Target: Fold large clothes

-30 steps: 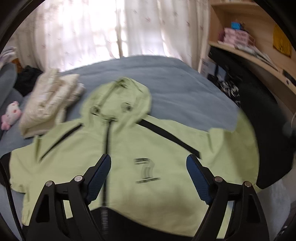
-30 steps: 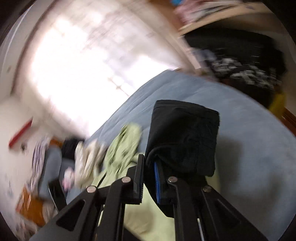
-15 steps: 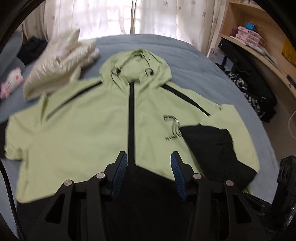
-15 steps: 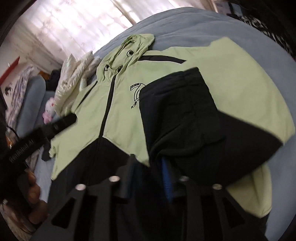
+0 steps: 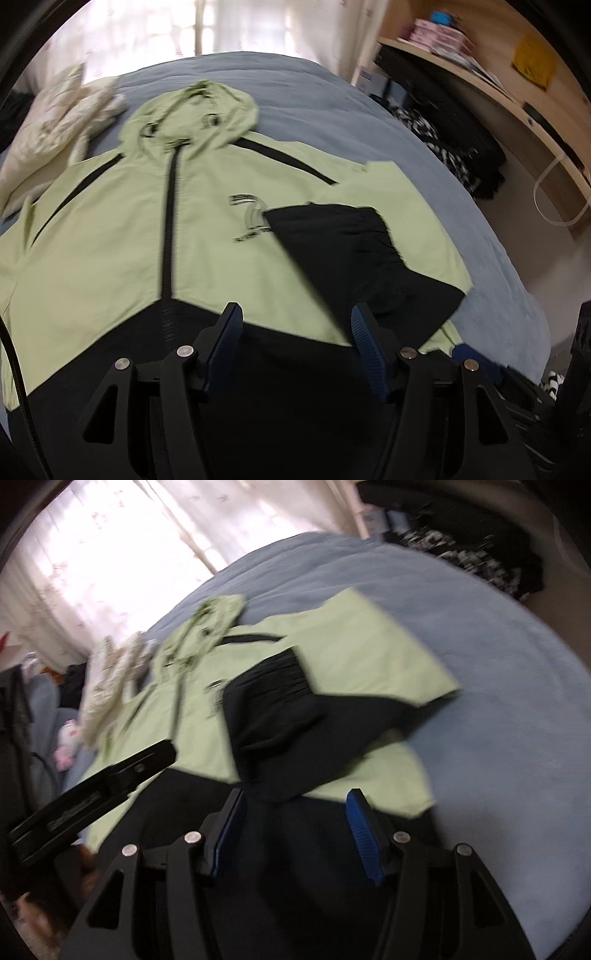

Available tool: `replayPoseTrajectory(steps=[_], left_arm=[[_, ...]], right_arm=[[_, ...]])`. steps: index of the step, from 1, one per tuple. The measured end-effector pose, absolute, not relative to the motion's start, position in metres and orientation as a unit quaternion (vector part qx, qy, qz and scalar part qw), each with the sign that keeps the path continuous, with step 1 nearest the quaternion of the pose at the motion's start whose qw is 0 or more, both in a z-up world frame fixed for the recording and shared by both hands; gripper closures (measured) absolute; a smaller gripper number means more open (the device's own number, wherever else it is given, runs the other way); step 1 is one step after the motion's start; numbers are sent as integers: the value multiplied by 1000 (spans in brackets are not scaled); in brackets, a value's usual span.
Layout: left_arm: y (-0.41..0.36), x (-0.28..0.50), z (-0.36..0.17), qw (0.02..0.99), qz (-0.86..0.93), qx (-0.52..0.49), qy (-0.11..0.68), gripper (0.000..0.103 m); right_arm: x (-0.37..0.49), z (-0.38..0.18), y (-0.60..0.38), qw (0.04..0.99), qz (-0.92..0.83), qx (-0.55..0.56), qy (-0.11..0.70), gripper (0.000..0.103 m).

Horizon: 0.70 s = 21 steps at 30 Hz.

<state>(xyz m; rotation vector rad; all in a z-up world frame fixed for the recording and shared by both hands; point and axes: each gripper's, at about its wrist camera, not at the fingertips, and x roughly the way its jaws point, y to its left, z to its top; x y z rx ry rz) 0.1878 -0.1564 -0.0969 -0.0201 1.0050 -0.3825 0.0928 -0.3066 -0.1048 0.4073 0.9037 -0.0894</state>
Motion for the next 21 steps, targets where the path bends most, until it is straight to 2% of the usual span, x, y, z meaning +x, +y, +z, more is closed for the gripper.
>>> replayPoseTrajectory(steps=[8, 17, 19, 20, 21], left_arm=[[-221, 190, -105, 845, -235, 71, 475, 38], [-269, 208, -144, 820, -235, 125, 507, 38], [-270, 213, -147, 819, -229, 118, 512, 48], [-270, 215, -145, 821, -230, 114, 510, 66], [-268, 216, -141, 823, -233, 108, 507, 79]], right_arm=[[86, -141, -347, 862, -105, 242, 433, 46], [86, -145, -346, 867, -107, 235, 426, 46], [85, -145, -346, 868, -108, 231, 426, 46], [84, -145, -345, 869, -109, 228, 426, 46], [84, -145, -344, 870, -109, 225, 426, 46]])
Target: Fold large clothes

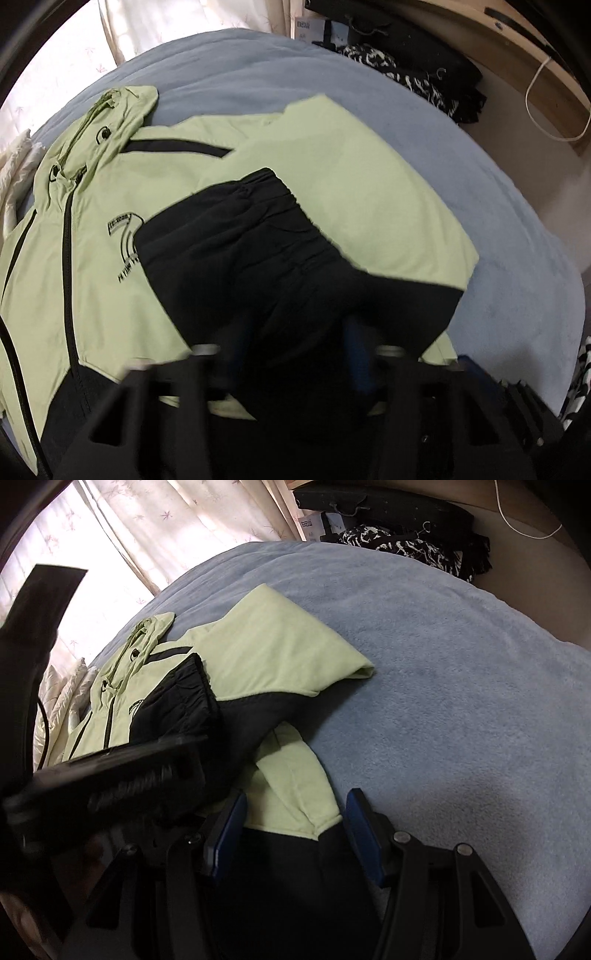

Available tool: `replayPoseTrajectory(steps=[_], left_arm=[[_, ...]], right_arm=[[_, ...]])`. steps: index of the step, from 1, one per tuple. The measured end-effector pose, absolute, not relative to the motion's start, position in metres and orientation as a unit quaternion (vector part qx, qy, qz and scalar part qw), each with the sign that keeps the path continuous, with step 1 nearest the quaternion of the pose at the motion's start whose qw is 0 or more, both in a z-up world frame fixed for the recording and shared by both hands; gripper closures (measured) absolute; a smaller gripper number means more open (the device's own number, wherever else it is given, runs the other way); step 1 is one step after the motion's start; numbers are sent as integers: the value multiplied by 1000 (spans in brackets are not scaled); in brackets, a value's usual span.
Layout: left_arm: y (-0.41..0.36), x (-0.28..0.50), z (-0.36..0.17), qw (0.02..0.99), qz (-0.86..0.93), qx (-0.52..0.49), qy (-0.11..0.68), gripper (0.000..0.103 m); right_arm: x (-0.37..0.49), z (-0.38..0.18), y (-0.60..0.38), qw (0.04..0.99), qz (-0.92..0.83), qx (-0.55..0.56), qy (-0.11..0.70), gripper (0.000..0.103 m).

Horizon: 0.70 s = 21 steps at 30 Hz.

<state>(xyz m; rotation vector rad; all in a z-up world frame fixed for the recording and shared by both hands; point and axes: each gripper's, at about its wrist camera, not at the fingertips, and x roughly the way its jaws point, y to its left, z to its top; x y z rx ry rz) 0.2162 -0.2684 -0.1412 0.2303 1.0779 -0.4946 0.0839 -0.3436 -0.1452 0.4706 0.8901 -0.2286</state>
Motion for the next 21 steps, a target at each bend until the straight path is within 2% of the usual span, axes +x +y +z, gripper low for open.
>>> replayPoseTrajectory(steps=[2, 7, 10, 13, 16, 21], left_arm=[[-257, 219, -125, 836, -241, 83, 487, 92], [-200, 214, -60, 905, -198, 34, 375, 94], [-149, 216, -51, 920, -145, -4, 363, 92], [-100, 224, -76, 905, -114, -51, 407, 85], [-51, 226, -128, 863, -98, -123, 479, 73], [-7, 224, -169, 821, -121, -225, 511, 68]], right_arm=[[84, -146, -342, 872, -110, 219, 424, 46], [85, -147, -339, 875, -113, 209, 423, 45], [85, -147, -339, 876, -114, 205, 422, 45], [86, -147, -338, 877, -115, 201, 422, 44], [88, -148, -336, 878, -115, 192, 423, 42], [89, -149, -334, 878, -118, 182, 426, 40]])
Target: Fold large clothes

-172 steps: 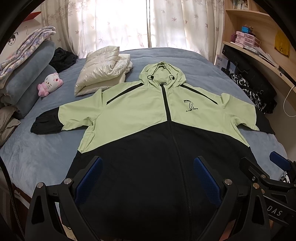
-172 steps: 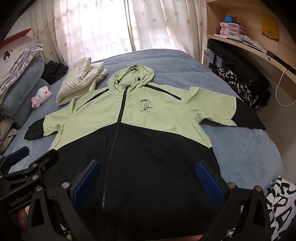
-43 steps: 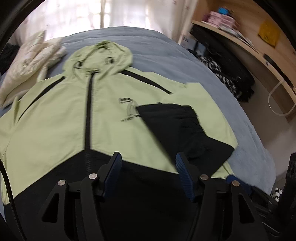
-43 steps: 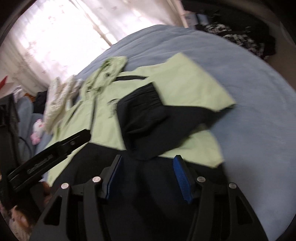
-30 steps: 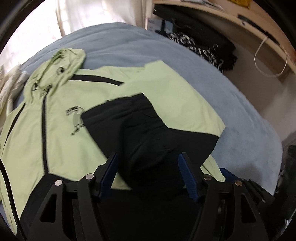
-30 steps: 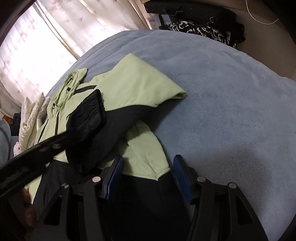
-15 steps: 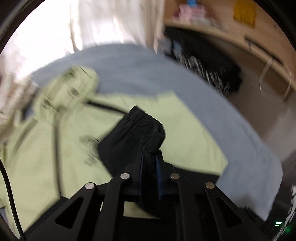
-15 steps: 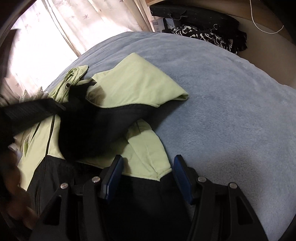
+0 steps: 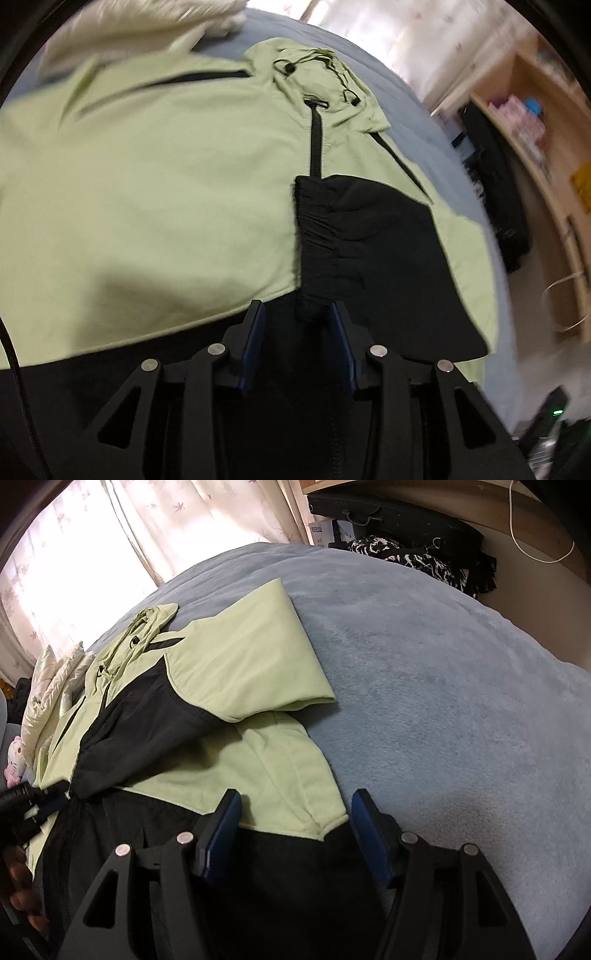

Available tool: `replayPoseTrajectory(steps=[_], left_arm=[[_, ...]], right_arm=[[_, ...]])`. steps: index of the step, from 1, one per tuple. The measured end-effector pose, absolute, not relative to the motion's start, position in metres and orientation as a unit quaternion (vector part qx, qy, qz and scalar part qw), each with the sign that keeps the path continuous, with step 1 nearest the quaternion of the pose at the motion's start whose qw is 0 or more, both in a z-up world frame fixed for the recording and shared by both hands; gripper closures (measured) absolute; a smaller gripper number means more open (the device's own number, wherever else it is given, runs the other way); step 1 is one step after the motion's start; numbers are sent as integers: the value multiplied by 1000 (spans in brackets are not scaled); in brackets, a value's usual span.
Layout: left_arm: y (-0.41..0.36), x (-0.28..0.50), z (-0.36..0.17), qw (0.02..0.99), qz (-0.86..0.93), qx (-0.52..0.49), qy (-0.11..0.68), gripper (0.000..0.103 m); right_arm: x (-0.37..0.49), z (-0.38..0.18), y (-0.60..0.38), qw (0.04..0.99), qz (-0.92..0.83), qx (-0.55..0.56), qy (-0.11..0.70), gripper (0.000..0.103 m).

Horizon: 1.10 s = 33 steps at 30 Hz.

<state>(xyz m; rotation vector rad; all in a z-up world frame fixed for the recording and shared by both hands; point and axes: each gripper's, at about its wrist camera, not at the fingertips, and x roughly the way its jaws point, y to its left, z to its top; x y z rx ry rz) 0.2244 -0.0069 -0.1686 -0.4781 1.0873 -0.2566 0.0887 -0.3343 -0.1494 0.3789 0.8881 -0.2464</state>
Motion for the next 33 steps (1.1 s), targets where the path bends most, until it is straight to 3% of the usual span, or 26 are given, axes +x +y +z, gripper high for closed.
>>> replayPoseTrajectory(steps=[1, 5, 12, 13, 15, 16, 20, 25, 28, 33], left_arm=[[-2, 227, -169, 817, -129, -241, 508, 66], [2, 238, -162, 817, -151, -260, 491, 40], [-25, 271, -174, 816, -149, -220, 514, 40], [-30, 274, -172, 819, -146, -206, 515, 43], [-49, 281, -167, 830, -139, -149, 519, 88], [-65, 282, -160, 844, -125, -93, 514, 94], [-95, 269, -119, 898, -106, 24, 427, 96], [-68, 263, -59, 942, -74, 24, 328, 97], [-34, 276, -67, 941, -25, 19, 338, 97], [31, 296, -126, 901, 46, -29, 429, 96]], right_arm=[[88, -149, -333, 878, -118, 180, 427, 40], [89, -145, -331, 875, -121, 173, 434, 40], [83, -123, -321, 887, -124, 160, 415, 40], [83, -120, -319, 889, -123, 157, 413, 40], [84, -114, -317, 891, -124, 152, 410, 40], [85, -112, -317, 892, -124, 153, 408, 40], [90, -101, -317, 898, -117, 148, 397, 40], [95, -77, -323, 914, -111, 139, 364, 40], [106, -70, -330, 916, -103, 141, 361, 40], [135, -77, -347, 905, -80, 162, 384, 40]])
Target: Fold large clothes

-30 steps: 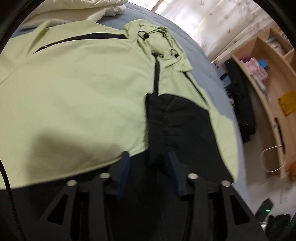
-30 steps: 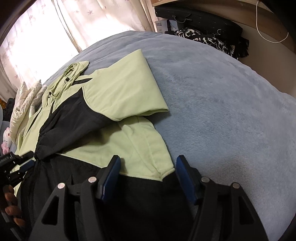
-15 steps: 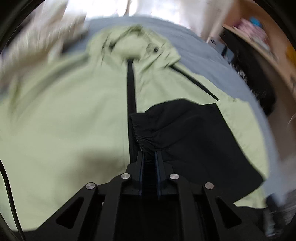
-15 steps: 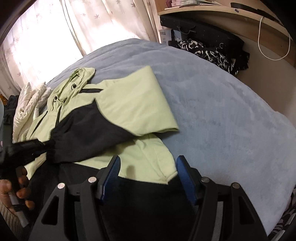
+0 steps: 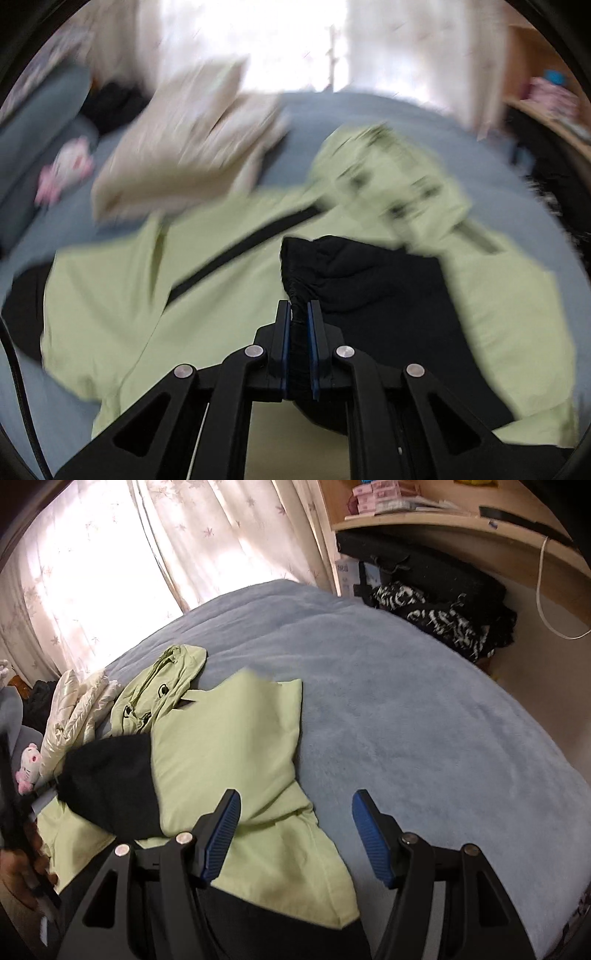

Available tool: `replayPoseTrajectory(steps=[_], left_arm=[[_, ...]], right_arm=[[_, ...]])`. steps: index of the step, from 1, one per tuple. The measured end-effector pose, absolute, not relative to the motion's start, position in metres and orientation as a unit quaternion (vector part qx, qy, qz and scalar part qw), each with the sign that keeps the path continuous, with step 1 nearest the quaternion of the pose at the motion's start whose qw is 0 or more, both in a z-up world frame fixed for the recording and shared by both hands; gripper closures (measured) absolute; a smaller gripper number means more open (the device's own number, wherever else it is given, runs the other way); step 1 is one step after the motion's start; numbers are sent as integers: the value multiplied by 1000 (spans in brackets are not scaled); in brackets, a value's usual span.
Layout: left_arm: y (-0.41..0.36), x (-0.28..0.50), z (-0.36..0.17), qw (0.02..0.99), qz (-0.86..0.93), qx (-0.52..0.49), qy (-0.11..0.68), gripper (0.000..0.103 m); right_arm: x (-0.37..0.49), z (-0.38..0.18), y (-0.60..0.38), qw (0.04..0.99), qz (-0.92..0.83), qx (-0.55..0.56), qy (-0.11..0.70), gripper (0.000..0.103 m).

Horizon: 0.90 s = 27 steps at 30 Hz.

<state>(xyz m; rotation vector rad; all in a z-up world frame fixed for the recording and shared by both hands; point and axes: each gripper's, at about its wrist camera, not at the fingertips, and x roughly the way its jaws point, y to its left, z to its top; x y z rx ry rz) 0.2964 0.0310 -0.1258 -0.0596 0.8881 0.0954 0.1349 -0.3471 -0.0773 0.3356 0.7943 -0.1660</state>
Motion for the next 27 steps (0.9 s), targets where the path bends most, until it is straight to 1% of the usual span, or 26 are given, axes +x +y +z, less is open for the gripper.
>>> replayPoseTrajectory(steps=[3, 4, 5, 6, 7, 9, 11, 15, 18, 19, 21, 22, 23, 24, 27], left_arm=[[58, 302, -160, 875, 52, -64, 477, 95], [62, 300, -166, 872, 47, -74, 481, 94], [66, 299, -168, 874, 43, -83, 477, 90], [67, 300, -168, 875, 41, -91, 474, 83], [68, 301, -167, 874, 36, -97, 475, 79], [64, 305, -167, 870, 14, -109, 480, 63], [58, 307, -168, 869, -5, -108, 483, 54], [38, 320, -174, 866, -19, -72, 494, 52], [30, 325, -173, 868, -19, -53, 493, 52], [28, 328, -173, 869, -23, -51, 492, 54], [26, 330, -172, 868, -25, -44, 493, 61], [24, 332, -171, 868, -25, -41, 494, 63], [25, 332, -169, 869, -26, -41, 493, 66], [24, 332, -168, 869, -28, -44, 492, 67], [22, 332, -167, 870, -35, -54, 489, 68]], right_arm=[[157, -84, -353, 897, -64, 170, 403, 40], [168, -87, -354, 893, -53, 173, 412, 40], [177, -89, -353, 890, -45, 177, 417, 40], [188, -91, -355, 887, -35, 183, 421, 40], [201, -93, -358, 883, -25, 193, 426, 40], [227, -99, -368, 874, -9, 222, 433, 40], [252, -106, -376, 865, -13, 242, 440, 40], [291, -125, -393, 850, -37, 265, 453, 40], [312, -145, -404, 830, -37, 300, 469, 40], [316, -149, -405, 826, -34, 307, 472, 40], [322, -154, -406, 826, -20, 313, 468, 40], [323, -153, -405, 829, -13, 309, 466, 46], [326, -149, -403, 835, -8, 291, 467, 87], [329, -143, -400, 843, -18, 258, 471, 101], [331, -110, -392, 892, -43, 164, 419, 101]])
